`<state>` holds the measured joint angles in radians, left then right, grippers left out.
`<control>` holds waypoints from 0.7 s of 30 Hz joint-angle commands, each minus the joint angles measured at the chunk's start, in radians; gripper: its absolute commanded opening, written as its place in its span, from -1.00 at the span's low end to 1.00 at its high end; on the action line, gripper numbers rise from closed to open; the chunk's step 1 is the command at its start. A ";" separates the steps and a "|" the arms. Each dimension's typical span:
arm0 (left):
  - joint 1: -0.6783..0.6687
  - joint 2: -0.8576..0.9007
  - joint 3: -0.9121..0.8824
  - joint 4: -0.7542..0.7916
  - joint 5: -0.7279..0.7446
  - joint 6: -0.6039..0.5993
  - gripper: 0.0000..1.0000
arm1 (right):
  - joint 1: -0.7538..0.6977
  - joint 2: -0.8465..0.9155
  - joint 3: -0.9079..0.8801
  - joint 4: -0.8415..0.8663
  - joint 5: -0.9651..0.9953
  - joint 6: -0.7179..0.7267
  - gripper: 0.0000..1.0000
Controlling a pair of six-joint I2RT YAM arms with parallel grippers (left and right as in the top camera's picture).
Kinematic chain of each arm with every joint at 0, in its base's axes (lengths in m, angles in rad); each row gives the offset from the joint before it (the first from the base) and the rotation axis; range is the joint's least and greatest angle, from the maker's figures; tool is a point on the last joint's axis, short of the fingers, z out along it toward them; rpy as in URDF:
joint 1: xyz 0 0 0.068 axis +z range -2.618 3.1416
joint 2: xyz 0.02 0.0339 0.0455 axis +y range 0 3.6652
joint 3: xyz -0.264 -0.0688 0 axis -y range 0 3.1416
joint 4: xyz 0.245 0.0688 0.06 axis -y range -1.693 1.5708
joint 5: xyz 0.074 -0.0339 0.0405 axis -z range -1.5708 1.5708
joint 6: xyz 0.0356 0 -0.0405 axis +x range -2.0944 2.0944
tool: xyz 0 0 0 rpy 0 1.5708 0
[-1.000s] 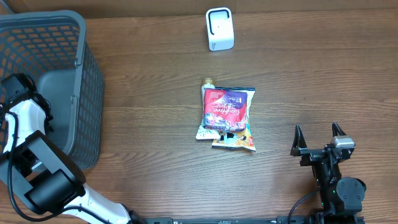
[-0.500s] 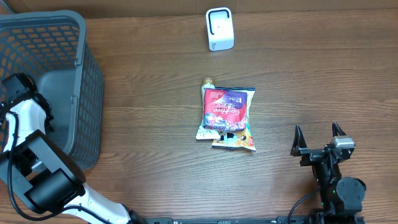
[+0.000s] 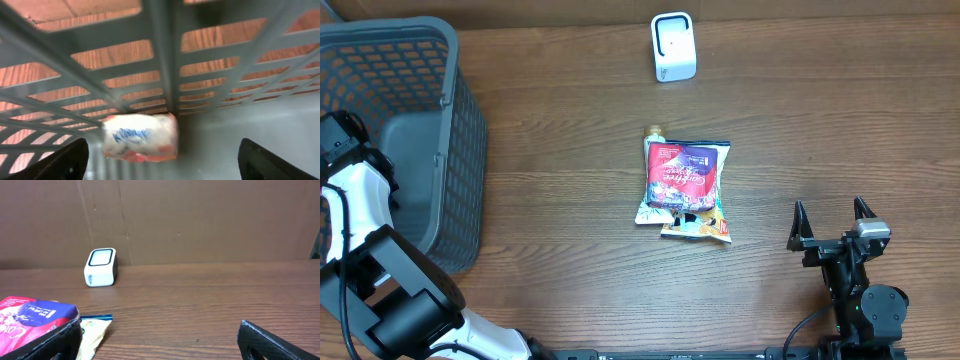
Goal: Scan the item barcode
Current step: 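Grasp the orange Kleenex tissue pack in the basket with left gripper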
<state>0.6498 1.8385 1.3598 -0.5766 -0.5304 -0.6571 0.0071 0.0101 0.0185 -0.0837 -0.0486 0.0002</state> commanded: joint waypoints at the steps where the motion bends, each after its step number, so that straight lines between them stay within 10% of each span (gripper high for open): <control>1: 0.006 0.034 -0.003 0.011 0.019 0.007 0.75 | -0.002 -0.007 -0.010 0.004 -0.005 0.004 1.00; 12: 0.014 0.115 -0.003 -0.002 0.023 0.009 0.64 | -0.002 -0.007 -0.010 0.004 -0.005 0.004 1.00; 19: 0.013 0.103 -0.003 -0.007 -0.049 0.097 -0.92 | -0.002 -0.007 -0.010 0.003 -0.005 0.004 1.00; 21: 0.013 0.087 -0.002 -0.014 -0.045 0.097 -0.91 | -0.002 -0.007 -0.010 0.004 -0.005 0.004 1.00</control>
<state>0.6556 1.9476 1.3598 -0.5835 -0.5396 -0.5922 0.0071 0.0101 0.0185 -0.0830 -0.0486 0.0002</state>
